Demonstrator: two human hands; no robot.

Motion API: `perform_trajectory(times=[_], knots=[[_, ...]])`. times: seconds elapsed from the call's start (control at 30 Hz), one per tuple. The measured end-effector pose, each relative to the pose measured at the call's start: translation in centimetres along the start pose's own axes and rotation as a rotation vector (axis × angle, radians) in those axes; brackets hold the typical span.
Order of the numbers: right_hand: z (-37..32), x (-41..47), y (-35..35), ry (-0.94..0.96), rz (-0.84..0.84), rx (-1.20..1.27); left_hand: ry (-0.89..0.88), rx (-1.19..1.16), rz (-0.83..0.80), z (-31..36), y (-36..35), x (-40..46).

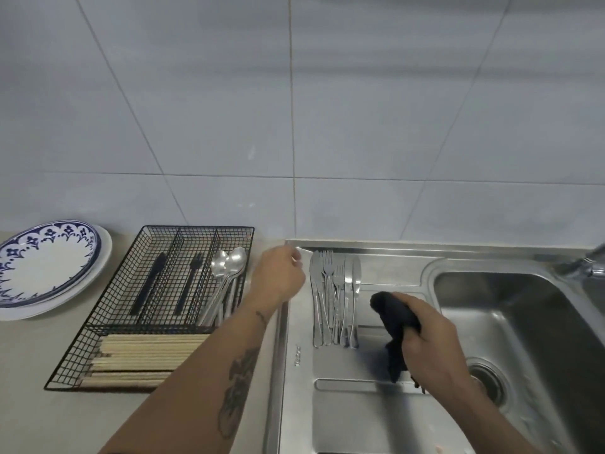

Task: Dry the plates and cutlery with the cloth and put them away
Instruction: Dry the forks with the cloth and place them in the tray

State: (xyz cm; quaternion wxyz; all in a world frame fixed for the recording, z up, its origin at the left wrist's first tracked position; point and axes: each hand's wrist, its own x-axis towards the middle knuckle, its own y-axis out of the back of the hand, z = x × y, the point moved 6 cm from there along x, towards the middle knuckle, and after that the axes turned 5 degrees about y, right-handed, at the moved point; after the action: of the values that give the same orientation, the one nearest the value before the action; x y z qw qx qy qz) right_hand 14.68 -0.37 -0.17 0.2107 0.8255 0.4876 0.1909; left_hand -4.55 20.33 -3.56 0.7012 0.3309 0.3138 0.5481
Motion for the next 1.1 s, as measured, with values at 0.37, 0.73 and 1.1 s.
perform_trajectory(times=[0.37, 0.73, 1.1], knots=[[2.7, -1.3, 2.6, -0.045, 0.012, 0.035, 0.137, 0.084, -0.086, 3.5, -8.8, -2.7], [2.9, -1.2, 2.3, -0.044, 0.004, 0.039, 0.307, -0.05, -0.061, 2.7, -7.4, -2.9], [0.5, -1.4, 3.1, 0.089, 0.065, 0.07, 0.093, -0.226, -0.313, 5.1, -3.0, -6.1]])
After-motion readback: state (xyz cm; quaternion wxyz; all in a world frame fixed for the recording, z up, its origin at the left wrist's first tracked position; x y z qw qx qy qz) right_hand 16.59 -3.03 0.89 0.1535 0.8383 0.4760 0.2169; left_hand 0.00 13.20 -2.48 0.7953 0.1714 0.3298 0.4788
